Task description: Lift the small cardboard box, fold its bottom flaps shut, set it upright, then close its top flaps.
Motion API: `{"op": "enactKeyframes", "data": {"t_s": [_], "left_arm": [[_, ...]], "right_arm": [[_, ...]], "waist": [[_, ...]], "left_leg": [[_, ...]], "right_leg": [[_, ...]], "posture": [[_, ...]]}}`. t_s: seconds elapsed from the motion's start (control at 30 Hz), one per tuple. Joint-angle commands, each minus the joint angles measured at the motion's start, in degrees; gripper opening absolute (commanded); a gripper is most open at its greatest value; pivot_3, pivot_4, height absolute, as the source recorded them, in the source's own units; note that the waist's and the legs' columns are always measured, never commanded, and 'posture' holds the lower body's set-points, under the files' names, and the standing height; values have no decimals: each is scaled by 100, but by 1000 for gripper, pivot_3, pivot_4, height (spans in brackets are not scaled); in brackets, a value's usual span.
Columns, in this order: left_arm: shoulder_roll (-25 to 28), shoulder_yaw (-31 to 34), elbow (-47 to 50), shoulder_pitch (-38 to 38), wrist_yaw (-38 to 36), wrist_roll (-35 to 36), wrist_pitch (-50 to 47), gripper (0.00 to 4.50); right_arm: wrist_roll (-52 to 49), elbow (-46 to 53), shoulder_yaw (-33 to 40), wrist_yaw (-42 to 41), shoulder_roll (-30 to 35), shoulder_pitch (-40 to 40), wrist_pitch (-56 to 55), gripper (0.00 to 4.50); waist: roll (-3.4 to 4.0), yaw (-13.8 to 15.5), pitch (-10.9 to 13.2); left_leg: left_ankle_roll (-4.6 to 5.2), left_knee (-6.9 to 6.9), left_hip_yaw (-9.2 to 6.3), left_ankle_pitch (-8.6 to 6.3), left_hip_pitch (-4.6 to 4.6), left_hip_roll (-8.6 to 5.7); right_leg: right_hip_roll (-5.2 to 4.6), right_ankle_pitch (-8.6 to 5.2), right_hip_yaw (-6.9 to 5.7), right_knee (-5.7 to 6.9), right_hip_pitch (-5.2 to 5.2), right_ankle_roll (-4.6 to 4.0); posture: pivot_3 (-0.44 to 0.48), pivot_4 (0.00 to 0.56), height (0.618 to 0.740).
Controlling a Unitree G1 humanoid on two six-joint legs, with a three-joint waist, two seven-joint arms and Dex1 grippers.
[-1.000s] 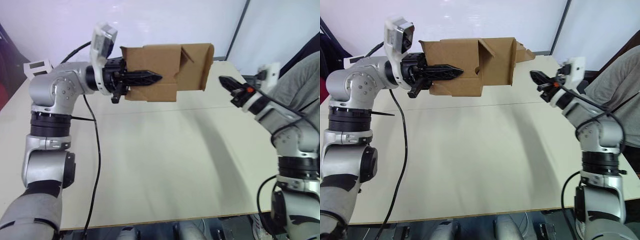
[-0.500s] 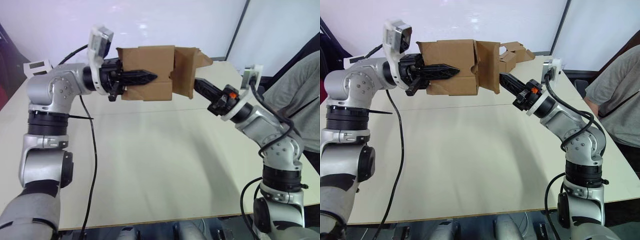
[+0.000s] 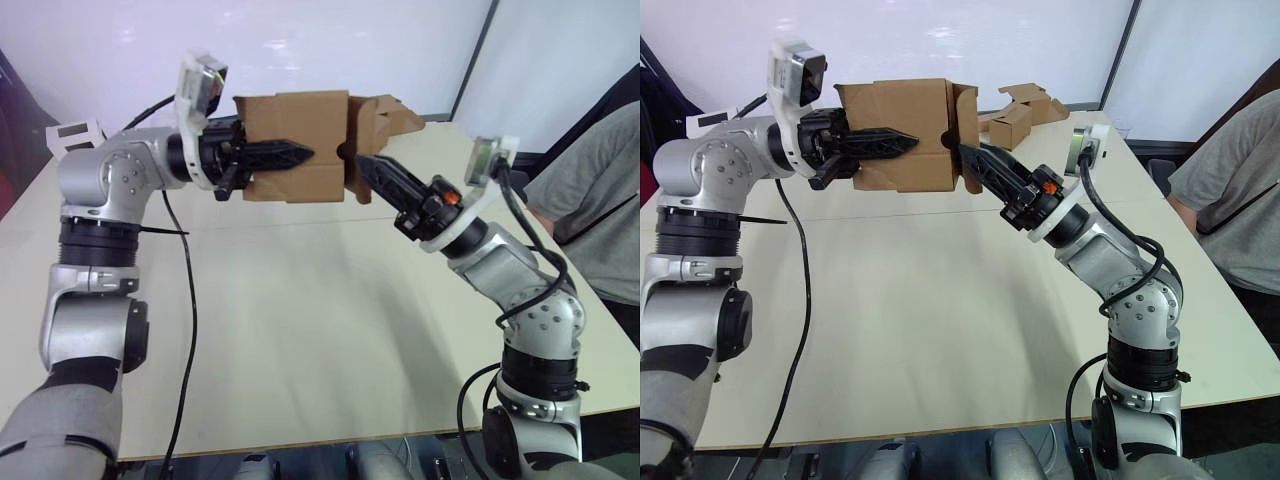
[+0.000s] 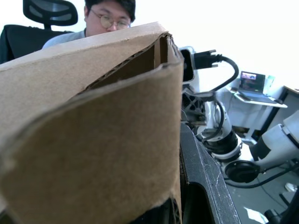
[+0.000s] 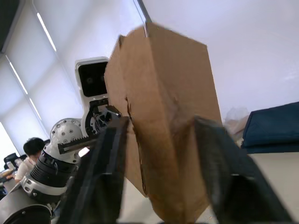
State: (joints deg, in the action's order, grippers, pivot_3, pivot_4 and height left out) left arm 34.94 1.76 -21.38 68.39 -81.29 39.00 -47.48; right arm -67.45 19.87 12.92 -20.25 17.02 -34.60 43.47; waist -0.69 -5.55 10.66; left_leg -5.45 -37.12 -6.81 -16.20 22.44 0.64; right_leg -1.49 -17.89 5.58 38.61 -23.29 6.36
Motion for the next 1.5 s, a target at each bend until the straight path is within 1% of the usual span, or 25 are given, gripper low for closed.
{"op": "enactKeyframes", "data": {"t_s": [0.03, 0.2, 0.43, 0.5, 0.53, 0.57, 1.13, 1.33, 1.5], "left_arm": [[62, 153, 63, 218, -35, 76, -27, 0], [78, 203, 40, 258, -16, 95, -76, 0], [95, 213, 68, 248, 7, 121, -132, 0], [87, 212, 63, 242, 21, 121, -130, 0], [86, 215, 70, 235, 27, 126, -136, 0], [83, 219, 80, 229, 36, 133, -143, 0], [27, 222, 159, 169, 109, 151, -177, 0], [16, 207, 147, 161, 112, 140, -149, 0], [-6, 221, 154, 172, 131, 163, -167, 0]], "right_arm": [[-606, 71, 175, 158, -242, 66, -84, 2533], [-1284, 64, 319, 400, -384, 192, -115, 2533], [-1379, 64, 182, 604, -587, 343, -277, 2533], [-1401, 71, 157, 658, -645, 369, -323, 1964], [-1410, 78, 147, 682, -676, 382, -346, 1796], [-1414, 81, 130, 698, -704, 391, -373, 1431], [-1407, 13, -31, 852, -969, 406, -626, 1431], [-1568, -19, -64, 957, -1098, 317, -668, 1431], [-1468, -59, -180, 1084, -1190, 260, -715, 1431]], "waist": [[0, -1, 0], [0, 4, 0], [1, -7, -1], [1, -3, 0], [1, -2, 0], [1, -2, 0], [2, -4, 0], [1, -6, 0], [2, -7, 0]], "left_leg": [[0, 0, 0, 0, 0, 0], [0, 0, 0, 0, 0, 0], [0, 1, 0, 0, 0, 1], [0, 0, 0, 0, 0, 0], [0, 1, 0, 0, 0, 0], [0, 1, 0, 0, 0, 1], [0, 0, 0, 0, 0, 1], [0, 1, 0, 0, 0, 1], [0, 1, 0, 0, 0, 1]], "right_leg": [[0, 0, 0, 0, 0, 0], [-1, 0, 0, 1, 0, 0], [0, 0, 0, 1, 0, 0], [0, 0, 0, 1, -1, 0], [0, 0, 0, 1, -1, 0], [0, 0, 0, 1, -1, 0], [1, 0, 0, 2, -1, 0], [1, 0, 0, 2, -1, 0], [1, 0, 0, 4, -2, 0]], "posture": [[0, 150, 740], [0, 150, 740], [0, 150, 740], [0, 150, 740], [0, 150, 740], [0, 150, 740], [0, 150, 740], [0, 150, 740], [0, 150, 740]]}}
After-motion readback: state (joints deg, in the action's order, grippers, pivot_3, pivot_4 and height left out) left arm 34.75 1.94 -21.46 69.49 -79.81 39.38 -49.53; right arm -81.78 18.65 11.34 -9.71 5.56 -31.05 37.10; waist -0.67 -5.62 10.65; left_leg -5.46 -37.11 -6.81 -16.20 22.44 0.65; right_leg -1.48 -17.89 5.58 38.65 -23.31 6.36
